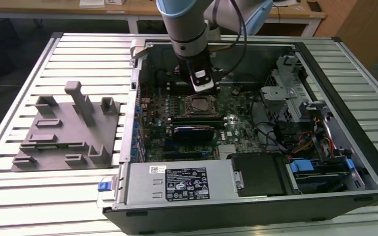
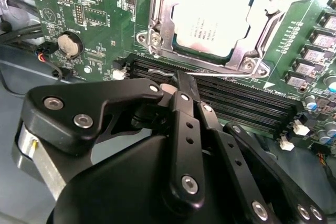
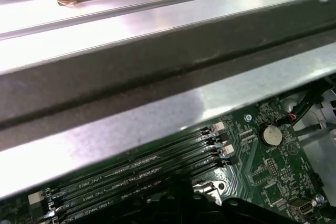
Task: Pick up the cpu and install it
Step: 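Install the first cpu locking lever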
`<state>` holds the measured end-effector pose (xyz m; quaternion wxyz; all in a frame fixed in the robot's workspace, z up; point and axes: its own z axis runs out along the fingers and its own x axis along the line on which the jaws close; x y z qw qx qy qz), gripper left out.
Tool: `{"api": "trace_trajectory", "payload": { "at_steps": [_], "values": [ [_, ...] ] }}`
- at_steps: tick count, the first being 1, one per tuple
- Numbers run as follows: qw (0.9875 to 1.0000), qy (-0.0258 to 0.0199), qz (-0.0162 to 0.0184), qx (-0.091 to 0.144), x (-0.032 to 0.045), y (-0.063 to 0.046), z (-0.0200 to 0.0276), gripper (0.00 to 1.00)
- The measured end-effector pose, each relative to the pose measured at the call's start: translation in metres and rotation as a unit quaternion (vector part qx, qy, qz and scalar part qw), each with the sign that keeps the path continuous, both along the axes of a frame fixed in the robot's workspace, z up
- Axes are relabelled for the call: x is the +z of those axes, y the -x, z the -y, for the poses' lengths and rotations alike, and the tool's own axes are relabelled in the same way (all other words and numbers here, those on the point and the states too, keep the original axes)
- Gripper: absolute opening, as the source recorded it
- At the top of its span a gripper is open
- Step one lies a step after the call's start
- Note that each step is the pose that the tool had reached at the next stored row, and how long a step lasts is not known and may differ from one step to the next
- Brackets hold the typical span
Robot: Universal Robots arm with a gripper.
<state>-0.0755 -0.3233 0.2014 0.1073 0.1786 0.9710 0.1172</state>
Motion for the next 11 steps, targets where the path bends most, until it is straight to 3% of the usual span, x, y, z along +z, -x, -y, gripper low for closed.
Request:
{"api": "trace_trajectory", "payload": {
  "at_steps": [4, 11],
  "values": [
    [1.0, 0.0019, 0.0, 0.0, -0.0022, 0.0003, -0.0003, 0.11],
    [0.9999, 0.0104, 0.0001, -0.001, -0.0059, 0.0003, -0.0003, 0.11]
  ]
}}
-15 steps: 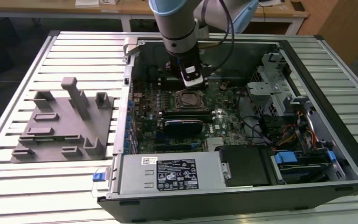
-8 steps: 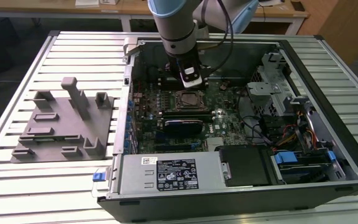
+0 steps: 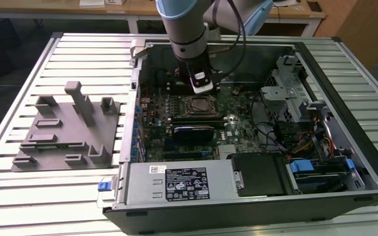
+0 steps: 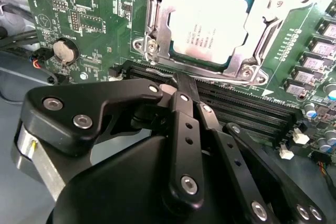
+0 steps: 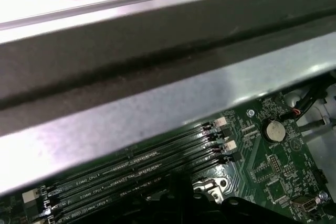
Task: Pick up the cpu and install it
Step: 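Install the first cpu locking lever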
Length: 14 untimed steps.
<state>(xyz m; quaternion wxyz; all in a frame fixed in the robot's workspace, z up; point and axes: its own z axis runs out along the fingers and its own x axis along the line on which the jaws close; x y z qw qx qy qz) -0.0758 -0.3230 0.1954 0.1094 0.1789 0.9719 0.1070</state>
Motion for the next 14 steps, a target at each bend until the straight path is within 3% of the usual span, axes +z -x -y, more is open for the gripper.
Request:
{"api": "trace_trajectory", "payload": {
  "at_steps": [8, 14],
  "values": [
    [1.0, 0.0041, 0.0, -0.001, -0.0032, 0.0, 0.0, 0.11],
    [1.0, 0.0098, 0.0, -0.001, -0.0044, 0.0, 0.0, 0.11]
  ]
}}
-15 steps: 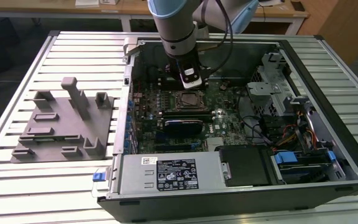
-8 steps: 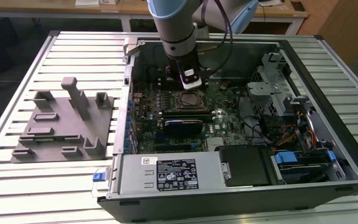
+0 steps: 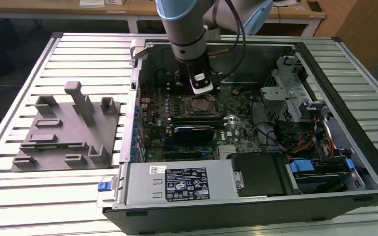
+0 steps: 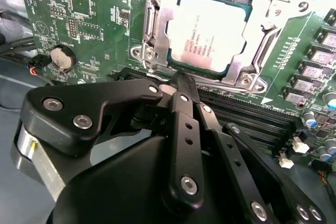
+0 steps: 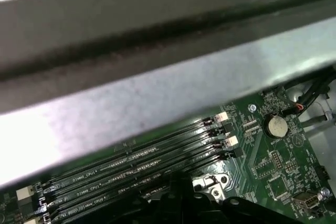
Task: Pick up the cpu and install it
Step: 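Install the first cpu locking lever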
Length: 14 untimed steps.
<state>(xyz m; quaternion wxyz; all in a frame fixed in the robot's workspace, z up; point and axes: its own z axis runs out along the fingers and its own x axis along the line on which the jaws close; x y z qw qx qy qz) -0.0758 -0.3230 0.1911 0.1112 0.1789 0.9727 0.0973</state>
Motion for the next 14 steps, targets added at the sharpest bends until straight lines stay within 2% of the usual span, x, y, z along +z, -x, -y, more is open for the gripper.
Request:
{"api": "trace_trajectory", "payload": {
  "at_steps": [8, 14],
  "values": [
    [1.0, 0.0007, 0.0, 0.0, -0.0001, 0.0, 0.0, 0.11],
    [1.0, 0.0007, 0.0, 0.0, 0.0073, 0.0, 0.0, 0.11]
  ]
}}
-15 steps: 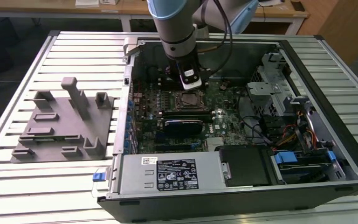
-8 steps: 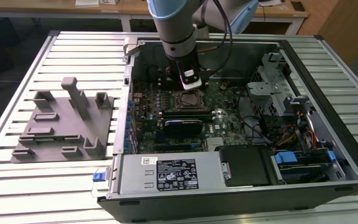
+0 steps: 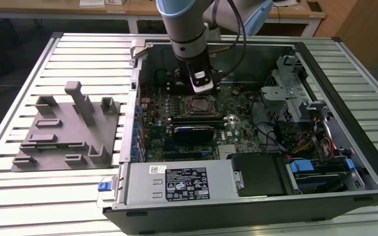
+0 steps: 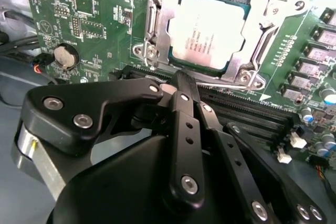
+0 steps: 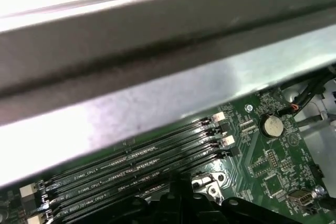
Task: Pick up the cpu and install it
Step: 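Install the first cpu locking lever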
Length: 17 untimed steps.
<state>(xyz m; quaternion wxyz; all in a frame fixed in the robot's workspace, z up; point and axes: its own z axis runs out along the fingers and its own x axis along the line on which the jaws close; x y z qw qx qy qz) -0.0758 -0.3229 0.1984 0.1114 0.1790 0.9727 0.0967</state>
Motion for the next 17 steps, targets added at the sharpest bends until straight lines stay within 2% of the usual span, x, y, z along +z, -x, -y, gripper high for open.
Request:
{"api": "trace_trajectory", "payload": {
  "at_steps": [4, 11, 17],
  "values": [
    [1.0, 0.0, 0.0001, 0.0, 0.0028, -0.0001, -0.0001, 0.11],
    [1.0, 0.0001, 0.0, 0.0, 0.0031, 0.0, -0.0042, 0.11],
    [1.0, 0.0001, 0.0001, 0.0, 0.0027, 0.0, -0.0054, 0.11]
  ]
}}
